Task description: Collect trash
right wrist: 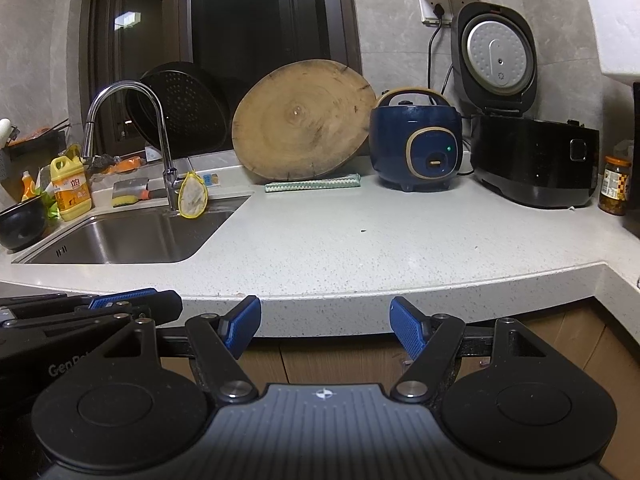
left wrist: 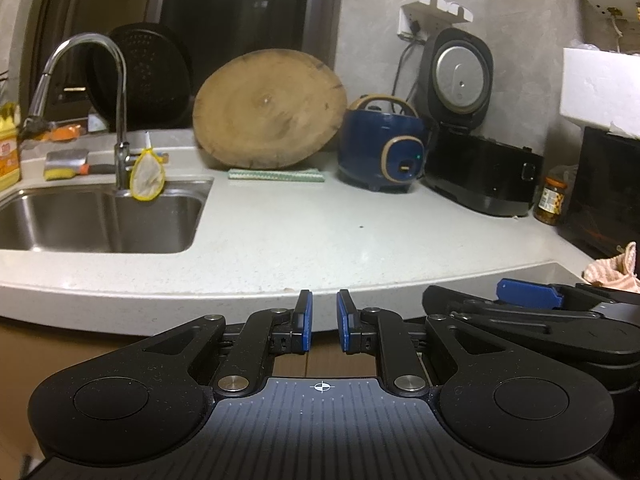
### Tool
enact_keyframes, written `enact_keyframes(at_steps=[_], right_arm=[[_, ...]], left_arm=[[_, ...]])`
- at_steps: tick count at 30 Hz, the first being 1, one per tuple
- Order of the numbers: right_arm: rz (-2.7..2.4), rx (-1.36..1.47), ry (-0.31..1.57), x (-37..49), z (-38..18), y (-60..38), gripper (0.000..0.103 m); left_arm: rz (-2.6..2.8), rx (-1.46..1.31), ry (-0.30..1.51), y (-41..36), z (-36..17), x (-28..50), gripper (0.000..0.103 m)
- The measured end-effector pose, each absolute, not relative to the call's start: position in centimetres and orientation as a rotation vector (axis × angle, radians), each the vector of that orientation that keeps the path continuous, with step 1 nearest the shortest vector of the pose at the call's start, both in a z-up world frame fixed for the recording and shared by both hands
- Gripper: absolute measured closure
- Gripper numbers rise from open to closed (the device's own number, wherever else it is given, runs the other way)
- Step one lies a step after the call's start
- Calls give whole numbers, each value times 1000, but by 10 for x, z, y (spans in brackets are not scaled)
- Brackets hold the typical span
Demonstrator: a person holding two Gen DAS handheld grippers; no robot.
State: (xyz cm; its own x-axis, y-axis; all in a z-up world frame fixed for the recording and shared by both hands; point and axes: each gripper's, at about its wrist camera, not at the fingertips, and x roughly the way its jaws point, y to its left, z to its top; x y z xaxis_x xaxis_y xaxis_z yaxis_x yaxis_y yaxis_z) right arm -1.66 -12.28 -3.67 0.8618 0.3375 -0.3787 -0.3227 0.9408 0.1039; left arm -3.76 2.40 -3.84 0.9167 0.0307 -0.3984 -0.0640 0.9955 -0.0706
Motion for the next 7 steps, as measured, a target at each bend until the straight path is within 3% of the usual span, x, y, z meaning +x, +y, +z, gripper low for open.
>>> enact_keyframes(at_steps=[5,7], right_arm=[[362,24,404,2,-34,-137,29],[311,23,399,24,-31,-153,22]], left_arm=[[84,-101,443,34,-40,-26,86],[155,-130,465,44,-44,-18,86]])
